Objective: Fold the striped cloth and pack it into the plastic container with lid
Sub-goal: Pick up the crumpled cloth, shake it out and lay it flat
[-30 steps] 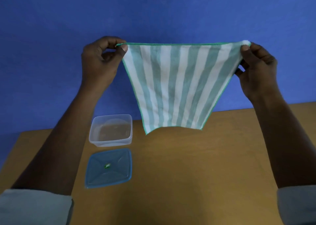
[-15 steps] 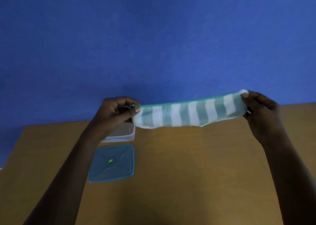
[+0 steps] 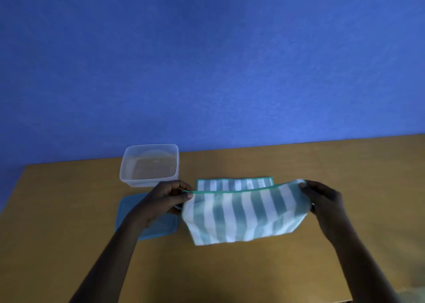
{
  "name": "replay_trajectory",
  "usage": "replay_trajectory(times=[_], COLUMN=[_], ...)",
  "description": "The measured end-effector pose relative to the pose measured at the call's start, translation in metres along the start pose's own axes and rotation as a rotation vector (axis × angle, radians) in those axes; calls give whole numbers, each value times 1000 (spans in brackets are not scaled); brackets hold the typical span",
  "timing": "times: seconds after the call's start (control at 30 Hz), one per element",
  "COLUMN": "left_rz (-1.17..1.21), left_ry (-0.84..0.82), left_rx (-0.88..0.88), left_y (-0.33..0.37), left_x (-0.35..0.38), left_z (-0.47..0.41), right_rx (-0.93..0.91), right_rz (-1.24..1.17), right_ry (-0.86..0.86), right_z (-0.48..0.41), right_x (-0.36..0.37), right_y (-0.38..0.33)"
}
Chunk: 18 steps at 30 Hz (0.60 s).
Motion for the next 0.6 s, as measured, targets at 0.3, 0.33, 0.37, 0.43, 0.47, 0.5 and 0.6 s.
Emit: replay_trajectory(times=[0.3, 0.33, 0.37, 0.43, 0.47, 0.5, 0.6], left_rz=[13, -21, -61, -139, -165, -187, -268], left_ry=[288, 311, 335, 376, 392, 407, 434], left_rx=[-35, -12, 13, 57, 73, 80, 94], left_y=[-79, -81, -82, -82, -82, -83, -83], left_x=[15, 15, 15, 15, 14, 14, 12], left_z=[-31, -33, -35, -40, -43, -47, -59], right_rx=[83, 75, 64, 47, 50, 55, 40], right_rz=[97, 115, 143, 216, 244, 258, 296], right_ry=[152, 155, 153, 141, 136, 128, 95], right_z=[-37, -41, -45, -53, -56, -60, -70], right_x=[1, 2, 4, 9, 12, 14, 23], right_y=[71, 73, 74, 74, 73, 71, 64])
Point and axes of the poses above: each hand's wrist, its own z-axis away from the middle knuckle, its own x-axis out of the palm, y = z × x, the point moved 5 cm from there along -z, towards the middle knuckle, and after that the axes turned 9 degrees about x, right-handed, at the moved point
